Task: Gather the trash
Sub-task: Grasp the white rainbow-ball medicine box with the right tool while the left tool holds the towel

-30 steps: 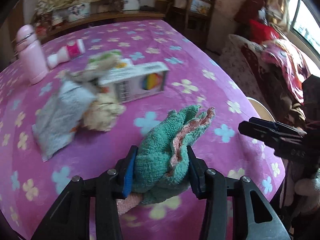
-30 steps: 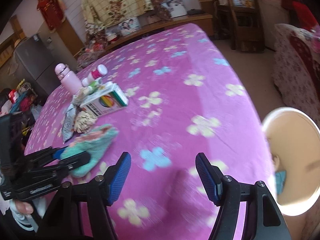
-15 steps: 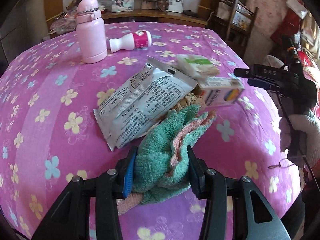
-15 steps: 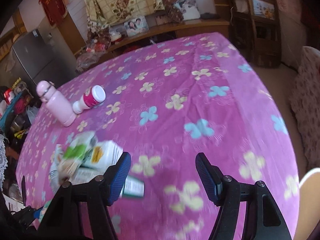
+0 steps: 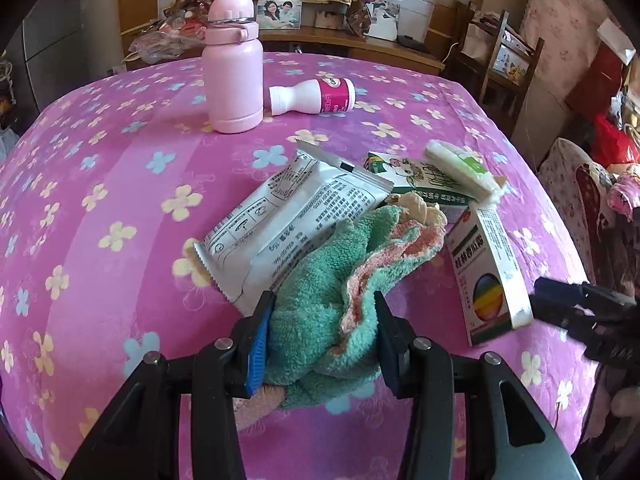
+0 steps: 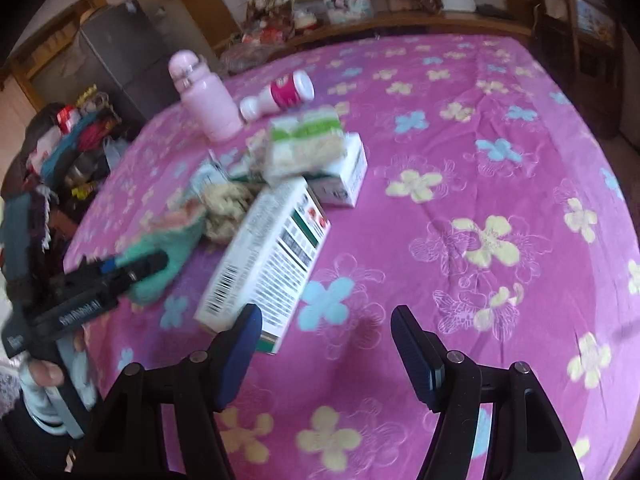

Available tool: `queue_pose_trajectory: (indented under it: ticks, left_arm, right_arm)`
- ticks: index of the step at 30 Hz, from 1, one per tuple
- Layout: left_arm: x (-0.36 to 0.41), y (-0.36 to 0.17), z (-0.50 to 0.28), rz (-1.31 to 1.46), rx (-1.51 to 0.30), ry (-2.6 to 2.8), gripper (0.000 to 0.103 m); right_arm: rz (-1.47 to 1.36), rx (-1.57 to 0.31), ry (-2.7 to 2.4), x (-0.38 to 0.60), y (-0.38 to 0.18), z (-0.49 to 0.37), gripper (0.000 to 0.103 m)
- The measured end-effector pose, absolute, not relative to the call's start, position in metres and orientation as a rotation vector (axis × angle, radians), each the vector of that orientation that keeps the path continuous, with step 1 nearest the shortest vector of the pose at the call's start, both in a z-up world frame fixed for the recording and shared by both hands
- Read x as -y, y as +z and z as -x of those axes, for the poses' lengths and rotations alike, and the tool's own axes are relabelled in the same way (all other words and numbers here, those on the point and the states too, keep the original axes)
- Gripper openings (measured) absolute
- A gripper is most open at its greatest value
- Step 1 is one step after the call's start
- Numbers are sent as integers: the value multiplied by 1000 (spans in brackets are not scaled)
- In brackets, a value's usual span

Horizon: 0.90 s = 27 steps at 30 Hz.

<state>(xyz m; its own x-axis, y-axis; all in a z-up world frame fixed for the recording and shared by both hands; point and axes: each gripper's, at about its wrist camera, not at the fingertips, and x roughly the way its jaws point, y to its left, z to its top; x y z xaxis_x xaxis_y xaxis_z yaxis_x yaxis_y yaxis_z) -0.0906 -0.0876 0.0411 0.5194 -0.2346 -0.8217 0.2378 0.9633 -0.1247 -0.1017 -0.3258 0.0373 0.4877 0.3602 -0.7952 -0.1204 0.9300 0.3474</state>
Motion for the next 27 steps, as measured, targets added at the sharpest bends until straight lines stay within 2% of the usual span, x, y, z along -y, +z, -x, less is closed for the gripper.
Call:
queue_pose_trajectory:
  ticks: [4,14,15,16,19,27]
  left_arm:
    - [90,45,100,-17,-968,-295,48]
    - [92,40,108,-24,-974,-299,48]
    - [91,40,109,-22,-975,-300,48]
    - [91,40,110,-19,-974,-302,48]
    - [89,43,114,-16,-972,-300,49]
    - [99,57,135,-9,-940,-335,49]
  right_arm:
    - [-365,-994,300,326,52,103,71]
    - [-269,-1028,215,281,48,68,70]
    - [-281,-1039,222,281,43,64,63]
    - [-295,-1050,231,281,40,62,46]
    - [-316,-1039,253,289,38,67,39]
    - [-273,-986,255,313,63,120,35]
